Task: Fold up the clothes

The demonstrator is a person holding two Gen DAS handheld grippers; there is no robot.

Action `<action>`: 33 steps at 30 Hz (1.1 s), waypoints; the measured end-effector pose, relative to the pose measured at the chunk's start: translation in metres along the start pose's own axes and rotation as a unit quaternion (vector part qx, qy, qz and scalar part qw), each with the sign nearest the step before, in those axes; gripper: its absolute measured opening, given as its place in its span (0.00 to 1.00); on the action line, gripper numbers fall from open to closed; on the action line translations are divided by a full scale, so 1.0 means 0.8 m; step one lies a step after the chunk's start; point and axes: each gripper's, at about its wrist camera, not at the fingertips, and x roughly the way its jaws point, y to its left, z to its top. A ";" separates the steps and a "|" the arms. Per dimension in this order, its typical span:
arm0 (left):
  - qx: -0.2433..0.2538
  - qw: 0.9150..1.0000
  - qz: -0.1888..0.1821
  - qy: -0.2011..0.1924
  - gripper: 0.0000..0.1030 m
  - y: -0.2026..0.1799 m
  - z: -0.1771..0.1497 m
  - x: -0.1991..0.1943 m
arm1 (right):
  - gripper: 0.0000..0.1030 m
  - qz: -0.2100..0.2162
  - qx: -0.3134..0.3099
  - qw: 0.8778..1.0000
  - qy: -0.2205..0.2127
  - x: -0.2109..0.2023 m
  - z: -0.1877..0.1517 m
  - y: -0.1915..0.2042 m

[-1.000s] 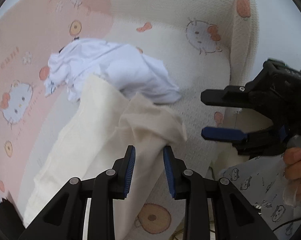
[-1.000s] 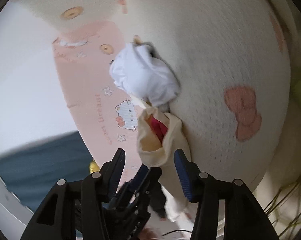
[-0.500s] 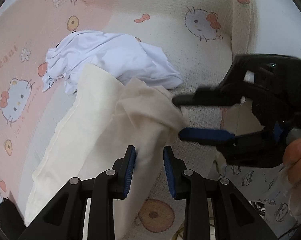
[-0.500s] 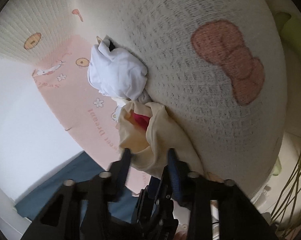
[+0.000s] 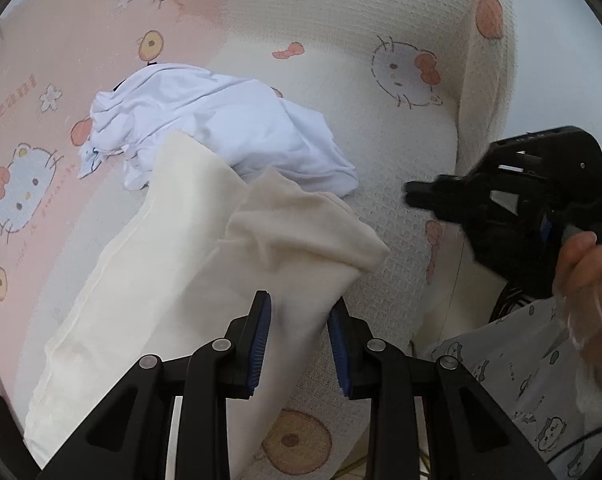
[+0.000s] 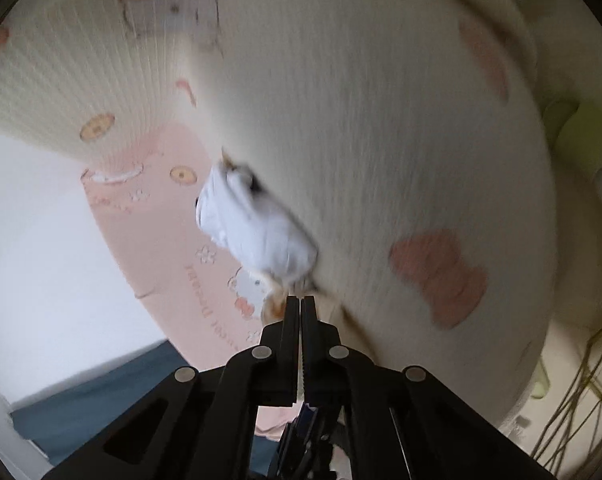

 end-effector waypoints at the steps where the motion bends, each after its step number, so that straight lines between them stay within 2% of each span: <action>1: -0.006 1.000 -0.002 -0.001 0.25 0.001 0.001 -0.002 | 0.00 -0.004 -0.021 1.000 0.000 -0.004 0.000 0.007; 4: -0.024 0.999 -0.021 -0.007 0.25 0.006 0.007 -0.010 | 0.02 -0.037 -0.093 0.995 0.004 -0.009 -0.015 0.027; 6: -0.032 0.999 -0.020 -0.007 0.25 0.008 0.011 -0.014 | 0.03 -0.050 -0.115 0.992 0.021 -0.001 -0.029 0.029; 7: -0.036 0.999 -0.019 -0.006 0.25 0.008 0.012 -0.017 | 0.06 -0.050 -0.117 0.991 0.032 0.002 -0.034 0.026; 8: -0.039 0.999 -0.017 -0.005 0.25 0.009 0.012 -0.020 | 0.11 -0.051 -0.120 0.991 0.043 0.006 -0.040 0.023; 10: -0.045 0.999 -0.025 -0.012 0.25 0.010 0.010 -0.029 | 0.46 -0.056 -0.127 0.989 0.050 0.008 -0.053 0.012; 11: -0.044 0.999 -0.024 -0.017 0.25 0.010 0.008 -0.033 | 0.52 -0.062 -0.137 0.988 0.044 0.009 -0.059 0.014; 12: -0.041 0.999 -0.020 -0.019 0.25 0.010 0.006 -0.036 | 0.56 -0.065 -0.152 0.985 0.039 0.012 -0.064 0.019; 16: -0.017 1.000 0.006 -0.016 0.25 0.007 -0.014 -0.037 | 0.57 -0.067 -0.204 0.976 0.038 0.019 -0.086 0.029; 19: 0.009 0.999 0.032 -0.014 0.25 0.001 -0.031 -0.032 | 0.58 -0.054 -0.199 0.977 0.048 0.039 -0.090 0.026; 24: 0.083 0.992 0.090 -0.009 0.25 -0.017 -0.059 -0.017 | 0.58 -0.093 -0.183 0.978 0.043 0.053 -0.085 0.009; 27: 0.124 0.985 0.118 -0.014 0.25 -0.027 -0.072 -0.011 | 0.58 -0.106 -0.208 0.972 0.029 0.057 -0.081 0.015; 29: 0.139 0.982 0.124 -0.015 0.25 -0.029 -0.075 -0.004 | 0.55 -0.122 -0.246 0.962 0.015 0.061 -0.082 0.025; 30: 0.140 0.982 0.123 -0.015 0.25 -0.028 -0.077 -0.002 | 0.36 -0.136 -0.269 0.953 0.007 0.064 -0.083 0.031; 31: 0.138 0.983 0.124 -0.012 0.25 -0.027 -0.078 0.002 | 0.06 -0.158 -0.296 0.942 0.003 0.068 -0.084 0.036; 32: 0.136 0.983 0.126 -0.009 0.25 -0.026 -0.079 0.006 | 0.07 -0.178 -0.320 0.930 -0.001 0.071 -0.086 0.041; 33: 0.132 0.983 0.127 -0.007 0.25 -0.024 -0.080 0.008 | 0.07 -0.182 -0.334 0.925 -0.007 0.072 -0.087 0.043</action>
